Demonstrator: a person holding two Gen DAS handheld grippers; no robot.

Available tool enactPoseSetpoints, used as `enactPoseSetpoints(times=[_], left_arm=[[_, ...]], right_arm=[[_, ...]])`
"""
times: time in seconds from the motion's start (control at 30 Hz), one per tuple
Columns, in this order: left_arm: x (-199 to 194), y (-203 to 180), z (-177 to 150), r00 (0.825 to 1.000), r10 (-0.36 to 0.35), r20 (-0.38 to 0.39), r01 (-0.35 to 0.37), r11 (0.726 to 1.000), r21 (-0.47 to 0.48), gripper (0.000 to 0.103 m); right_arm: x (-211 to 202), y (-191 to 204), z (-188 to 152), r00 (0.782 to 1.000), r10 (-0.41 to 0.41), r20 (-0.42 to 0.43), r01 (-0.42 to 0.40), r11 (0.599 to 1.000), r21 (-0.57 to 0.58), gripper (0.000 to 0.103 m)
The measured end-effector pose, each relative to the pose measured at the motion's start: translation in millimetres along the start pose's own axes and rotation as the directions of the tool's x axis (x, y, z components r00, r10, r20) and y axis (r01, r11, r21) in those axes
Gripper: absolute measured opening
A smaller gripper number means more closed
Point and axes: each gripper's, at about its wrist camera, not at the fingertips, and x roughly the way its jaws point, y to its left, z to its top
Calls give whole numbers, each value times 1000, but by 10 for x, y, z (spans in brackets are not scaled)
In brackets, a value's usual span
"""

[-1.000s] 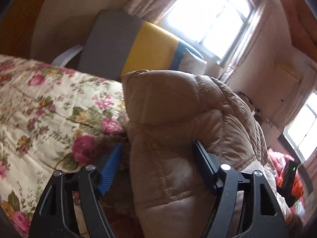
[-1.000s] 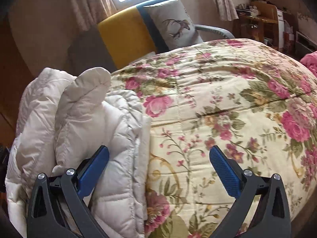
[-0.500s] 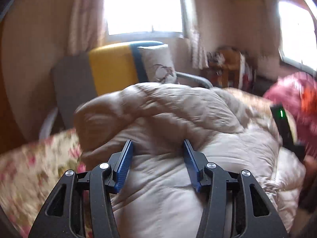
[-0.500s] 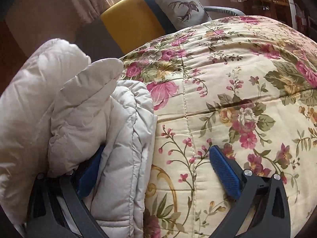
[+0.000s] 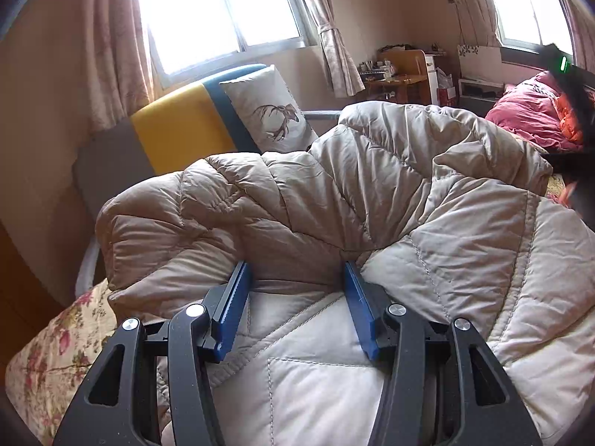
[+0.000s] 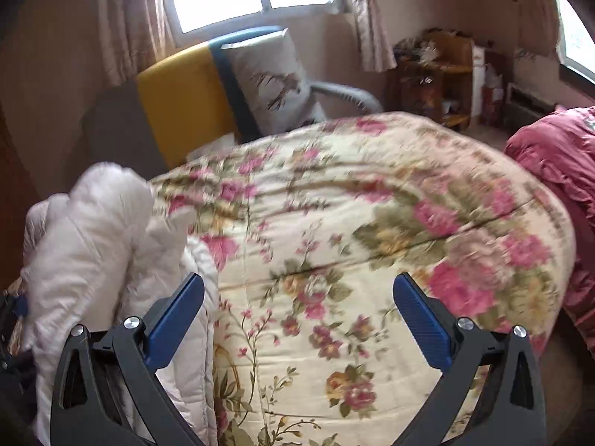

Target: Fold large clothes

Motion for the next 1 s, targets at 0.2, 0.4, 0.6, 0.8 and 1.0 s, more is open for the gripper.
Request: enactPoseSetpoints(times=[0.2,0.4,0.6,0.8,1.0], left_arm=[[-7,-103,0,1000,23,2,-23,1000,15,50],[-48,-161,-4,999,43,12,-43,999,28,51],[-116,-181,-27,999,26,32,-26,1000,8,70],[-195,-54,177,997,-57,-49,54,997,-60,91],[-5,461,653,994,-4,-112,-21,977,-212,91]], right_arm=[[-485,692,552,985,138,98,-132,989,-71,101],[58,1479,482,1000,-18,15,21,963,-270,101],[911,1133,64,990,-107,-89,85,972,-220,101],[1048,817,-17,990,-14,-137,2,996,-86,101],[995,840,-20,991,-17,-134,8,997,-71,101]])
